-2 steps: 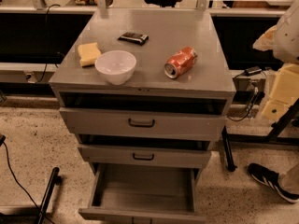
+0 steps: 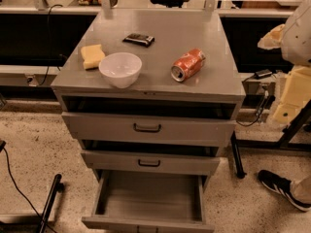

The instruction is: Place coke can into bottom drawer

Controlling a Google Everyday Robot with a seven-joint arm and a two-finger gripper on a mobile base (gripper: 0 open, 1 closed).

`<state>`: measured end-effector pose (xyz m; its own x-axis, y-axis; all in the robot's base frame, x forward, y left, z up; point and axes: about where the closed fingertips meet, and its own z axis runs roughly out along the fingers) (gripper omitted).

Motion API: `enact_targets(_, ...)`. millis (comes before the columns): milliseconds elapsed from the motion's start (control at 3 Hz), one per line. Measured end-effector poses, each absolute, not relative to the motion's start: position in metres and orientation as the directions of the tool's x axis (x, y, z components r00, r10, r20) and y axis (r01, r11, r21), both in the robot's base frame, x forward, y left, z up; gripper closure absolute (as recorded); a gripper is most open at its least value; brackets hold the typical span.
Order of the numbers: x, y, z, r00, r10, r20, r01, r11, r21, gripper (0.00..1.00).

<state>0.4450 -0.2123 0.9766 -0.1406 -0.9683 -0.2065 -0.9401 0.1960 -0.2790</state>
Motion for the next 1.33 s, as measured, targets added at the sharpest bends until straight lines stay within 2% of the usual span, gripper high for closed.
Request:
enact_targets(667,0.456,-0.202,0.983,-0.046,-0.965,-0.259,-0.925,0.139,-0.353,0.0)
enact_targets(1000,0.464,-0.199,0.982,0.025,-0.983,-0.181,-0.929,0.044,-0.367,0.0)
enact_targets(1333,0.498,-0.198,0.977,0.15,-0.988,-0.041,-0.901,-0.119,-0.417,0.0)
